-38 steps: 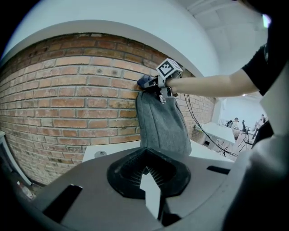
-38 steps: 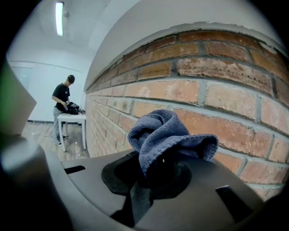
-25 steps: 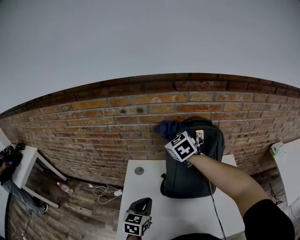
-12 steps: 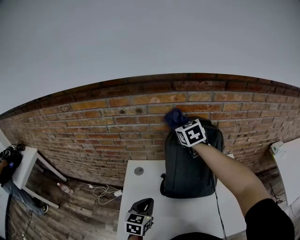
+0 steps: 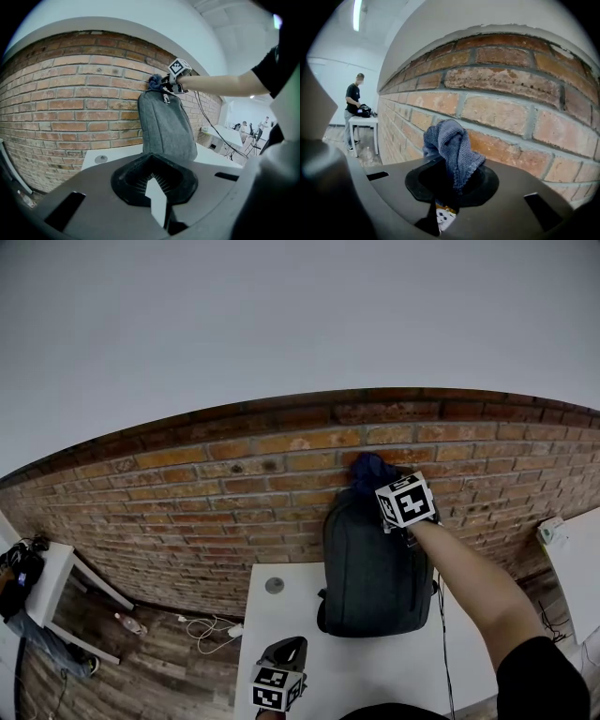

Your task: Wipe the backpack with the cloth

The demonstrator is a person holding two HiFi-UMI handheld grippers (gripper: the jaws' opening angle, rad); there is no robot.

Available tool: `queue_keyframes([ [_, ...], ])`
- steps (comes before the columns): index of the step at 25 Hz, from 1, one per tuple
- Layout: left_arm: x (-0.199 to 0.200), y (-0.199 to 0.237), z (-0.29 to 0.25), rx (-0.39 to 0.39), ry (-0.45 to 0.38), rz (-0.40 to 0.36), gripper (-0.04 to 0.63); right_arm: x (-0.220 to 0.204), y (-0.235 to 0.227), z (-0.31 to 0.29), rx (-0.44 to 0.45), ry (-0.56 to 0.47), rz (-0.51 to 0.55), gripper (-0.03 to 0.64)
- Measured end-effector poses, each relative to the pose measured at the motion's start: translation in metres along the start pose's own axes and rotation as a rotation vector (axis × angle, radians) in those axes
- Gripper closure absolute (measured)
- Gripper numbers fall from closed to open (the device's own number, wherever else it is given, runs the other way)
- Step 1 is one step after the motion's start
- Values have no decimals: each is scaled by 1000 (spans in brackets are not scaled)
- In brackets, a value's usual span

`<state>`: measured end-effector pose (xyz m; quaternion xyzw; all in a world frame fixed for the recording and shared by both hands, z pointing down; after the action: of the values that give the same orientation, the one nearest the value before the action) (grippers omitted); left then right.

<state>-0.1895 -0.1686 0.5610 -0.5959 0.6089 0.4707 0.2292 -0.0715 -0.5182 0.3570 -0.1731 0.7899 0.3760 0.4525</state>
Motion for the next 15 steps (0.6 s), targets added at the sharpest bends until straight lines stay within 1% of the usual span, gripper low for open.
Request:
queue_keyframes([
  [5, 4, -3, 1, 0, 1, -19, 614, -17, -29, 15, -59, 22, -2, 566],
  [8, 4, -4, 2, 2, 14, -22, 614, -33, -49, 21, -83, 35, -66, 566],
  [12, 1, -9, -2, -5, 18, -37, 614, -50, -67, 33, -83, 34, -184, 566],
  [15, 0, -15, -6, -14, 20, -53, 614, -62, -77, 40, -108, 55, -184, 566],
])
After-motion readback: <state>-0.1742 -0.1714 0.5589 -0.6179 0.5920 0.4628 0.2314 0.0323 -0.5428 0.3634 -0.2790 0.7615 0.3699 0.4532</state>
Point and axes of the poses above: the fingertips, and each gripper's own axes: z backward along the fingers, y to its left, x out of its top, the point moved 2 cm from there along z, backward along the fingers, and after that the axes turned 12 degrees about z, right-handed, at the moved point
